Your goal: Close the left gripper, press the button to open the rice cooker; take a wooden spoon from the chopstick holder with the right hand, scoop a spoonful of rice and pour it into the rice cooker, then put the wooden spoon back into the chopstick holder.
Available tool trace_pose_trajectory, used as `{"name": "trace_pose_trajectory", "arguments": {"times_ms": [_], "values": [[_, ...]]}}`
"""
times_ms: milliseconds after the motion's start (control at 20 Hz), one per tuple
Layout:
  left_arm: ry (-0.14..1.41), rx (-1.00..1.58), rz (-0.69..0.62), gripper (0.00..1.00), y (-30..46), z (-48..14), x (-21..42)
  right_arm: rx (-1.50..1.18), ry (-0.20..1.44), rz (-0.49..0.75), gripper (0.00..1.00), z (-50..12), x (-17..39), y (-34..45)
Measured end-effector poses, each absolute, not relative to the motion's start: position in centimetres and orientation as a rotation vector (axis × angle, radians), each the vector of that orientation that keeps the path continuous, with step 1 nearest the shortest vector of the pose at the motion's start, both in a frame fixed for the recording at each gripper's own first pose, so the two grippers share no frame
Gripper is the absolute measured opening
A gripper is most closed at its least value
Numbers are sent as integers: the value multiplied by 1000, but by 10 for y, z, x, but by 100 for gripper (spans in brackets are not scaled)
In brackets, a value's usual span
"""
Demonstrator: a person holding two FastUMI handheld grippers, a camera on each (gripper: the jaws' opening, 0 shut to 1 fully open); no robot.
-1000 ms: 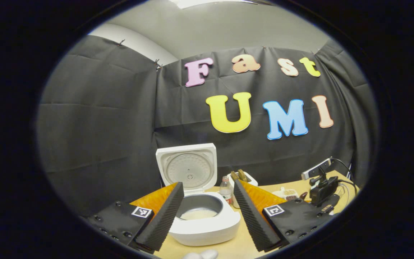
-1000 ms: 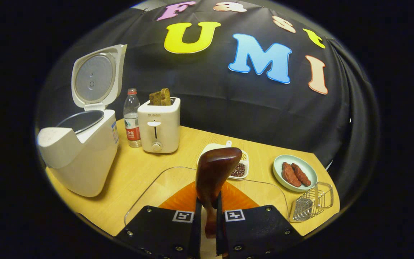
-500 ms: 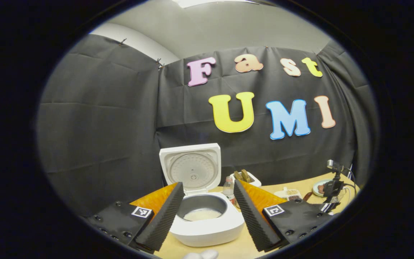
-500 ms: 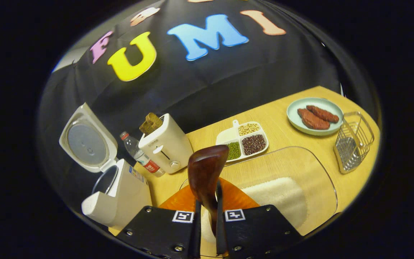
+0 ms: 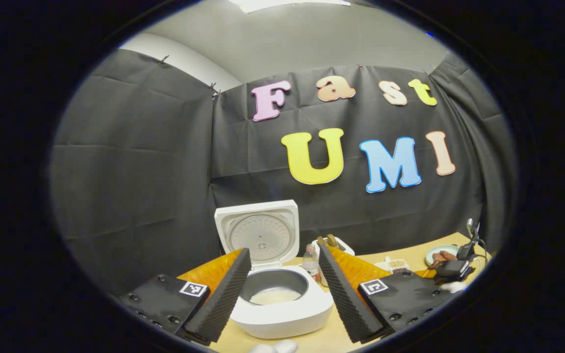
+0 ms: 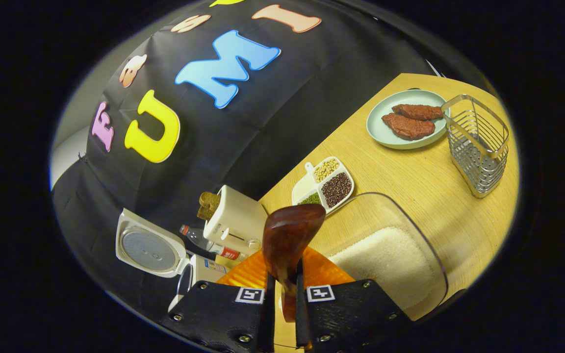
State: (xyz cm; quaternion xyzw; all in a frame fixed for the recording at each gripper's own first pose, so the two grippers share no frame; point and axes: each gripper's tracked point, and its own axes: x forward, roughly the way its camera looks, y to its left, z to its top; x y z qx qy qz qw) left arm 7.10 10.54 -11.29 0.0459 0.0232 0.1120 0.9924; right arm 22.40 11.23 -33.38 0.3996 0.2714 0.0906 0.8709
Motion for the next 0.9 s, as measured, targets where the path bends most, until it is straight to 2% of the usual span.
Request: {"name": "trace_pose_trajectory", "arguments": {"times_ms": [250, 350, 700, 900], "values": [[31, 98, 215, 96, 101, -104, 73, 943, 500, 155, 17, -307, 229, 74], [31, 90, 209, 99, 99, -105, 75, 960, 490, 145, 17, -303, 227, 64], [30, 89, 206, 99, 97, -105, 73, 1030, 483, 149, 17, -291, 223, 59], [31, 90, 214, 96, 105, -108, 68, 1080, 473, 169, 17, -263, 221, 66]]}}
